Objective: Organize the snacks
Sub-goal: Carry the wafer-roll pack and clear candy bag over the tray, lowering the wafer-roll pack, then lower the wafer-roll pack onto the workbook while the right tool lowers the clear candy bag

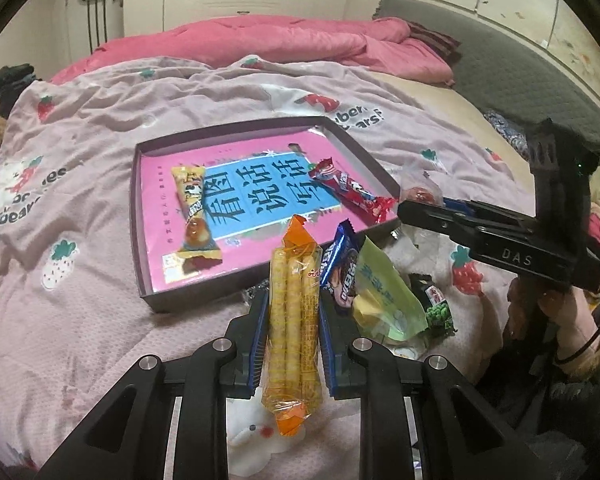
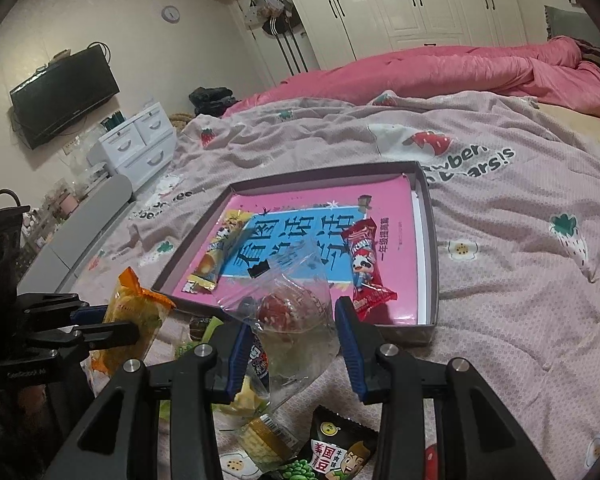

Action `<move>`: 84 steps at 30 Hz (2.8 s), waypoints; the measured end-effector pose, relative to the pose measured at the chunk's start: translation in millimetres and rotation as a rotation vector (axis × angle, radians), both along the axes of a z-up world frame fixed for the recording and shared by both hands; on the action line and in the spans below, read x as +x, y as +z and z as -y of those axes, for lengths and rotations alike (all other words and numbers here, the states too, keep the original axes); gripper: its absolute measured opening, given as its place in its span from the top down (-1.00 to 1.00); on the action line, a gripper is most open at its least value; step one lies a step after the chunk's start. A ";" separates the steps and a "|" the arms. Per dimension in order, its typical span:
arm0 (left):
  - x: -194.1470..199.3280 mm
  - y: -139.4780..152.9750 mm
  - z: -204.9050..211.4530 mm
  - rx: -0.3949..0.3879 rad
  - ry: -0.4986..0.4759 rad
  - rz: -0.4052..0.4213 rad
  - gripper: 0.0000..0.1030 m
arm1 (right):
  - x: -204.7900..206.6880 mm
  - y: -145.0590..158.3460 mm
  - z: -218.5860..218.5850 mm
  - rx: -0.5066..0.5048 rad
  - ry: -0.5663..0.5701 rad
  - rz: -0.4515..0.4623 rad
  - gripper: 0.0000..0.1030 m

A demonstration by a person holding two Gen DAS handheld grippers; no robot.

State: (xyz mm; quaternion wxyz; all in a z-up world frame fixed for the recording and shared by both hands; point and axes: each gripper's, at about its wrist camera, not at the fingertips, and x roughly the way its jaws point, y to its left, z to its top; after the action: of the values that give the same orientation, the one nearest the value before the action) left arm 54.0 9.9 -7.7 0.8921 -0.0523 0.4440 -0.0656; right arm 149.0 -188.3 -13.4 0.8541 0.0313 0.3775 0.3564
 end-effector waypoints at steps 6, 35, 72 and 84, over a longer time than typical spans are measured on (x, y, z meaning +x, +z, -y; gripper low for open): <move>0.4 8.4 -8.6 -0.016 0.040 0.035 0.54 | -0.8 6.3 3.4 0.029 -0.006 0.019 0.21; 27.8 42.8 -33.1 -0.040 0.184 0.196 0.54 | 17.8 25.3 24.4 0.102 -0.101 0.083 0.21; 117.1 -43.2 -26.7 -0.058 0.158 0.034 0.54 | 71.9 -13.0 16.4 0.023 -0.155 0.006 0.21; 123.2 -51.5 -24.5 -0.038 0.143 0.018 0.54 | 74.6 -29.2 3.1 -0.079 -0.143 -0.009 0.20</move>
State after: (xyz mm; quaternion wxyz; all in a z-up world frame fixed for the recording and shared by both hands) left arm 177.2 34.4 -59.2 0.8973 -0.1001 0.4297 -0.0107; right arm 223.6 -191.4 -42.6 0.8763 0.0262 0.3917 0.2794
